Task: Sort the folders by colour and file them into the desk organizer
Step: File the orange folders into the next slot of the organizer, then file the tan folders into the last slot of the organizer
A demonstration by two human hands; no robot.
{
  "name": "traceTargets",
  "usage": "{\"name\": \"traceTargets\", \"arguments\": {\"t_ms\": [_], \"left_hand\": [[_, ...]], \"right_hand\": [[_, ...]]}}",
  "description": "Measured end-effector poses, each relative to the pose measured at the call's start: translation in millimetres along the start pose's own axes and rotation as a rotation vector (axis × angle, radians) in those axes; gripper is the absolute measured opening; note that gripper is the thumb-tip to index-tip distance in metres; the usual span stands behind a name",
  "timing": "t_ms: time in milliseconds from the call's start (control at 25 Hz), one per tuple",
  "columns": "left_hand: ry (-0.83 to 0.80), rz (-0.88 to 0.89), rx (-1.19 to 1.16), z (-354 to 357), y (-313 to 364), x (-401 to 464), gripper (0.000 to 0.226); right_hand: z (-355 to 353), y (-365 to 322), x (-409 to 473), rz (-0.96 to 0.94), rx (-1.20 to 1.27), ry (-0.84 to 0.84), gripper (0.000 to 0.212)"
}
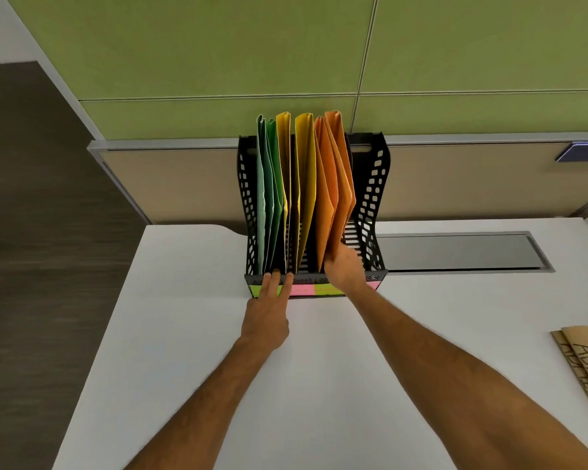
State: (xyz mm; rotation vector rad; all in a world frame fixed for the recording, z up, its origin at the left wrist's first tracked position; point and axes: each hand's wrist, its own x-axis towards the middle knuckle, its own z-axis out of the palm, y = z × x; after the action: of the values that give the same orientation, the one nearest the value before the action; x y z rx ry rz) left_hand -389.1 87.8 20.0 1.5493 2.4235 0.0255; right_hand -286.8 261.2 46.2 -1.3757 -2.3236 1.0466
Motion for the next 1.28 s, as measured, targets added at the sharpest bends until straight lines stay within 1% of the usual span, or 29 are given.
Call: {"name": "traceTargets", "arguments": {"t_ms": [120, 240, 320, 440, 560, 720, 920, 1120, 1280], "left_hand": [[-0.014, -0.011, -0.004, -2, 1, -1, 0.099], [-0.030, -0.014, 0.003, -5, 3, -2, 0.099], [-0.044, -0.012, 0.015, -9, 2, -5, 0.098], [-0.054, -0.020, 0.026, -11, 1, -20, 0.098], [-0.045, -0.024, -0.039, -7, 13, -54, 0.097], [-0.060, -0.010, -0.143, 5, 42, -115, 0.093], [-0.058, 0.060, -0.218, 22, 90, -180, 0.090], [-0.067, 0.093, -0.282, 35, 140, -214, 0.087], [-0.097, 0.120, -0.289, 47, 192, -229, 0.086]], "right_hand": [[-5, -4, 1, 0.009, 0.142, -0.019, 0.026], [-10, -2, -15, -0.045, 0.169, 0.003, 0.028], [-10, 6, -37, -0.070, 0.190, 0.006, 0.032], [-12, 26, -81, -0.035, 0.103, -0.010, 0.050], [-22, 50, -135, -0.036, 0.014, -0.002, 0.053], [-36, 79, -212, -0.027, 0.007, 0.015, 0.051], [-49, 116, -295, -0.004, -0.018, 0.011, 0.053], [-71, 156, -349, 0.052, 0.009, -0.006, 0.055], [-105, 198, -381, 0.117, 0.024, 0.006, 0.056]]}}
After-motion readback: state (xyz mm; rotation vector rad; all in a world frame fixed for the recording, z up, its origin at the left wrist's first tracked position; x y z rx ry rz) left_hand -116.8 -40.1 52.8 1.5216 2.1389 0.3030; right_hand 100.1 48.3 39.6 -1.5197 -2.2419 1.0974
